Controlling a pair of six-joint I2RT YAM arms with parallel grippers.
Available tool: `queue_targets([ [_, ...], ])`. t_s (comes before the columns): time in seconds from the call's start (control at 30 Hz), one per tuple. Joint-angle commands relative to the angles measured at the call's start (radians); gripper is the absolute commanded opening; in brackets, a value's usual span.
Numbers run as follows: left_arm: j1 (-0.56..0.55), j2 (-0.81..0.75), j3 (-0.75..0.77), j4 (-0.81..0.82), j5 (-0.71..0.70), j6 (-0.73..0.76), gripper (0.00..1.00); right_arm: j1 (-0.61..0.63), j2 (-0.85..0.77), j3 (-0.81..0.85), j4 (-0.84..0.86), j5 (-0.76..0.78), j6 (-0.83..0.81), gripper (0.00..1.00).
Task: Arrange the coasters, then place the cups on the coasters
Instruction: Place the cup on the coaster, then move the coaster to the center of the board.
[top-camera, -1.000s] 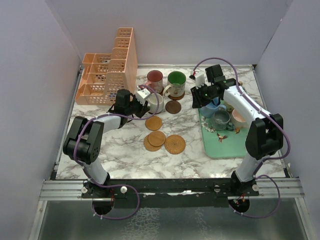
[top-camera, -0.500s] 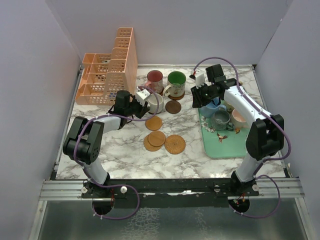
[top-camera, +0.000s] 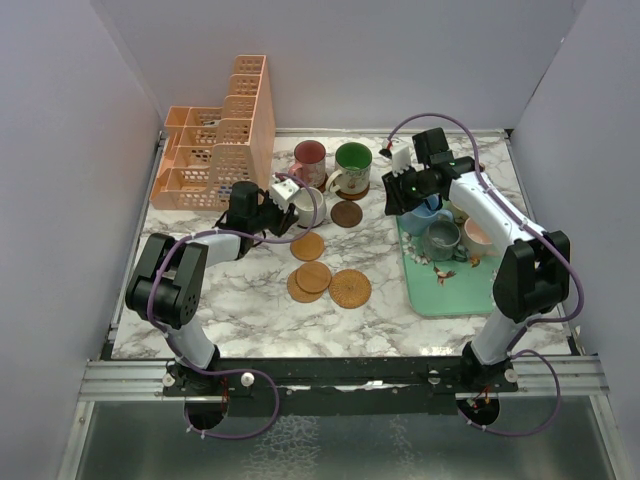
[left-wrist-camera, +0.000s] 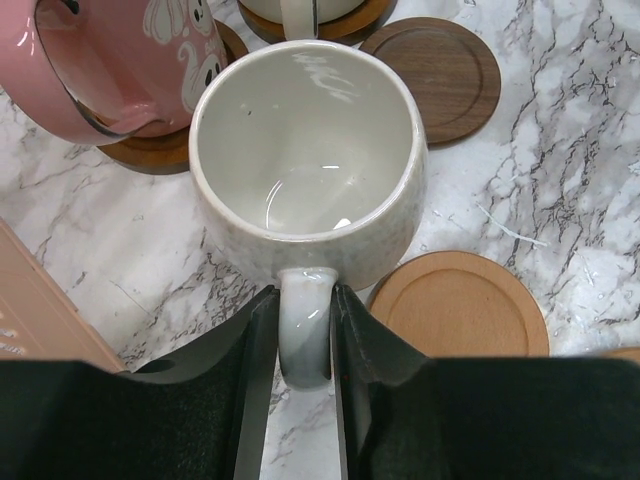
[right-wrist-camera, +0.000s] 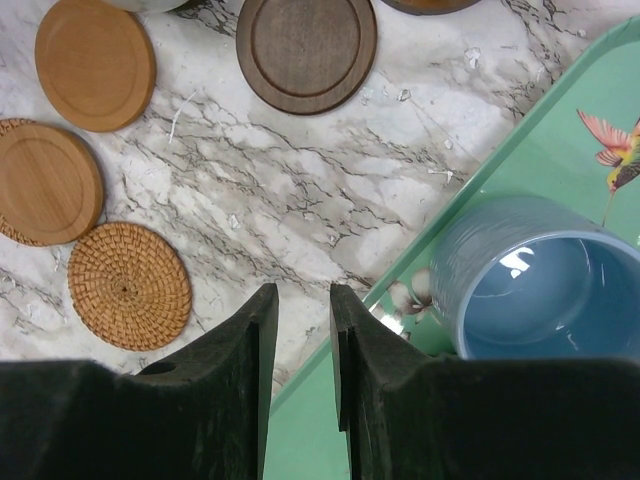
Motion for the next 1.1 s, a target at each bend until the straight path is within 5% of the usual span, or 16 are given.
queue_targets([
  [0.0, 0.009, -0.01, -0.002, 0.056, -0.015, 0.015, 0.31, -0.005, -0.03, -0.009, 0.029, -0.029, -0.015, 0.28],
  [0.27, 0.011, -0.039, -0.001, 0.031, -0.023, 0.023, 0.41, -0.005, -0.033, -0.013, 0.026, -0.043, -0.036, 0.28],
  [0.63, 0.01, -0.256, 0.069, -0.398, 0.009, 0.127, 0.84, -0.005, -0.096, -0.081, 0.056, -0.219, -0.157, 0.34],
  [0.83, -0.027, -0.392, 0.049, -0.716, 0.039, 0.316, 0.86, -0.005, -0.156, -0.172, 0.108, -0.252, -0.189, 0.38],
  [1.07, -0.208, -0.415, -0.034, -0.813, -0.09, 0.401, 0.86, -0.005, -0.233, -0.269, 0.162, -0.266, -0.164, 0.39],
])
